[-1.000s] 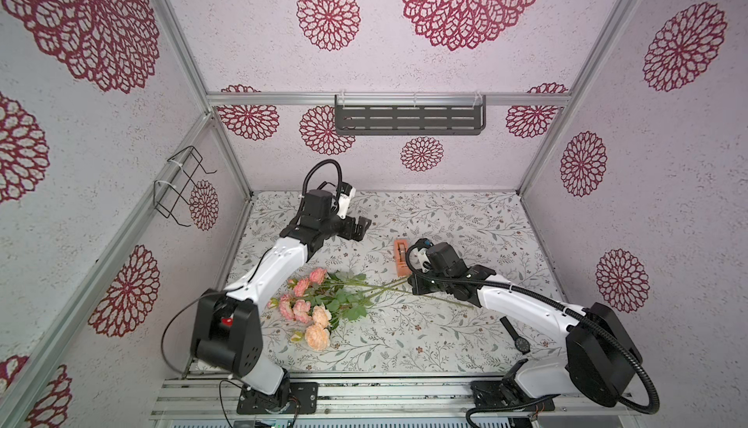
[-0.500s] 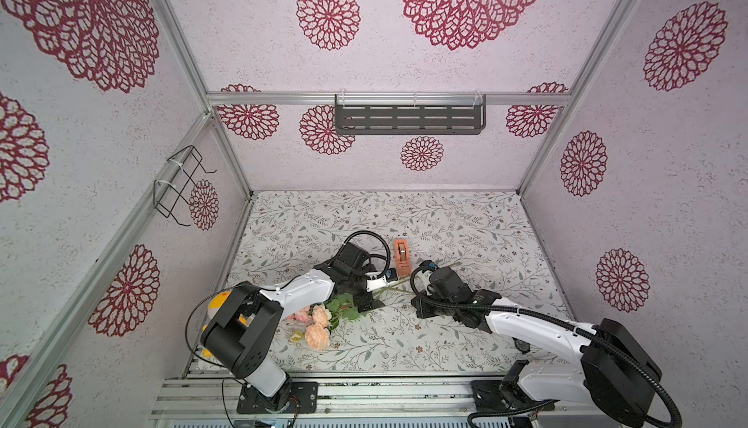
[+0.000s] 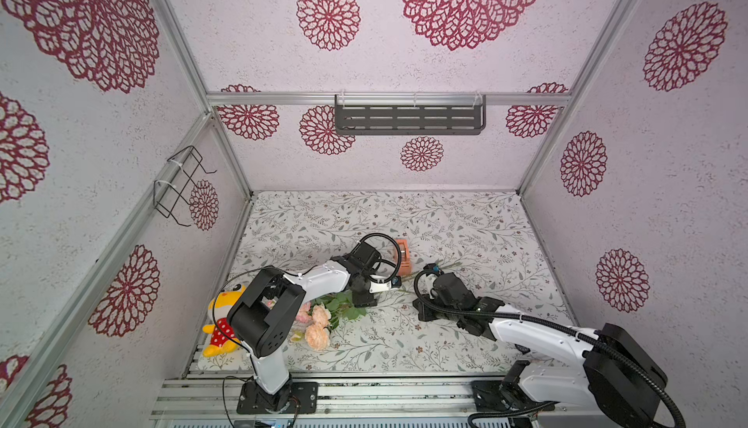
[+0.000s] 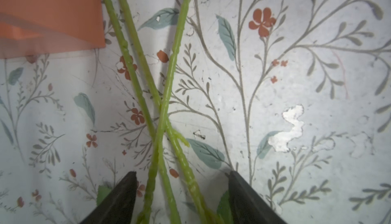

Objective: Wrap bouquets with tape
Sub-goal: Stick the tape to the bouquet.

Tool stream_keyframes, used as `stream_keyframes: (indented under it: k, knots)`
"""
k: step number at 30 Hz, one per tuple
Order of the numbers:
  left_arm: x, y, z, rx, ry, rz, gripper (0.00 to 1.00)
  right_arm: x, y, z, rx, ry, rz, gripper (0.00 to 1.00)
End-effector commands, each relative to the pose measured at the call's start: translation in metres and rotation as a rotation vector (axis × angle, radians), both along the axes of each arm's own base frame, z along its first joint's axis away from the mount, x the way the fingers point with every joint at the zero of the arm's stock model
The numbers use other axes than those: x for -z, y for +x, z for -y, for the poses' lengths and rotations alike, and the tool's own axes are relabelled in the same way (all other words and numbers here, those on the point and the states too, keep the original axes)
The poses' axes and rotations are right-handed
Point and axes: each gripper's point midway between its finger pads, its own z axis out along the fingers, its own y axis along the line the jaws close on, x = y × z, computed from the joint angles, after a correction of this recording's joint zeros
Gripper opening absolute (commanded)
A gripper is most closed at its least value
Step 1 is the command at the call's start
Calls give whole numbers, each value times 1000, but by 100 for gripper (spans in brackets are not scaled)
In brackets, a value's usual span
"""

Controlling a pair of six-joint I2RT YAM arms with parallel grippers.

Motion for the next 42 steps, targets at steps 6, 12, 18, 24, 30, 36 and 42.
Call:
stream_keyframes:
  k: [6, 12, 18, 24, 30, 36, 42]
  knots:
    - [30, -3, -28, -3, 173, -87, 58, -8, -11, 5, -15, 13, 12, 0]
    - [34, -1, -31, -4, 185, -118, 43, -9, -12, 10, -12, 2, 28, 0]
    - [23, 0, -22, -1, 124, -116, 26, 0, -16, 7, -27, 20, 4, 0]
    - [10, 6, -15, -19, 63, -92, 3, 9, -17, 3, -8, 52, -21, 0]
    - [-11, 10, -5, -56, -33, -92, 0, 16, -20, -13, -39, 47, -23, 0]
    - [-28, 3, 1, -32, -99, -100, 0, 26, -11, -13, -40, -27, 58, 1]
    - [-31, -3, 1, -17, -105, -124, 0, 38, -11, -13, -72, -75, 48, 18]
